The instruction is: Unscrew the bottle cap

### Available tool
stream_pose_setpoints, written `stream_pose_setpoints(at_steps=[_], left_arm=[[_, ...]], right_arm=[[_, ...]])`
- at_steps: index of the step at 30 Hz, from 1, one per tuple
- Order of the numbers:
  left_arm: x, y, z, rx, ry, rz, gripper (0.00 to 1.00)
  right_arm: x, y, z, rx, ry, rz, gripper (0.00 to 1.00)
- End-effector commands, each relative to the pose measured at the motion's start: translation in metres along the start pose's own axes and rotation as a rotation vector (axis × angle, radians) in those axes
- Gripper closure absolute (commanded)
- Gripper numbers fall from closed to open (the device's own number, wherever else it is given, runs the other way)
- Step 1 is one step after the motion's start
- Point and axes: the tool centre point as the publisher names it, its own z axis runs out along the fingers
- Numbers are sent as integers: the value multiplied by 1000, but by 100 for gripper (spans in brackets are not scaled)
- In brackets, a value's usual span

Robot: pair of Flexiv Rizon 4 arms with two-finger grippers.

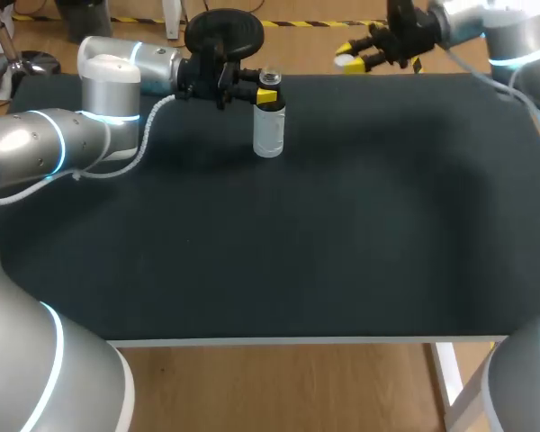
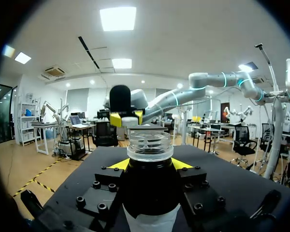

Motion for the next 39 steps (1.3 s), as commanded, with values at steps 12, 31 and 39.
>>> stream_pose_setpoints(at_steps=[12,31,39], left_arm=[[-3,2,0,2,5,0,100],[-3,2,0,2,5,0,100],[-3,2,0,2,5,0,100]], right_arm=[[26,-70,6,186,-441,143,100],[33,-105,4,172,-422,327,0],[32,-97,4,154,-429,310,0]])
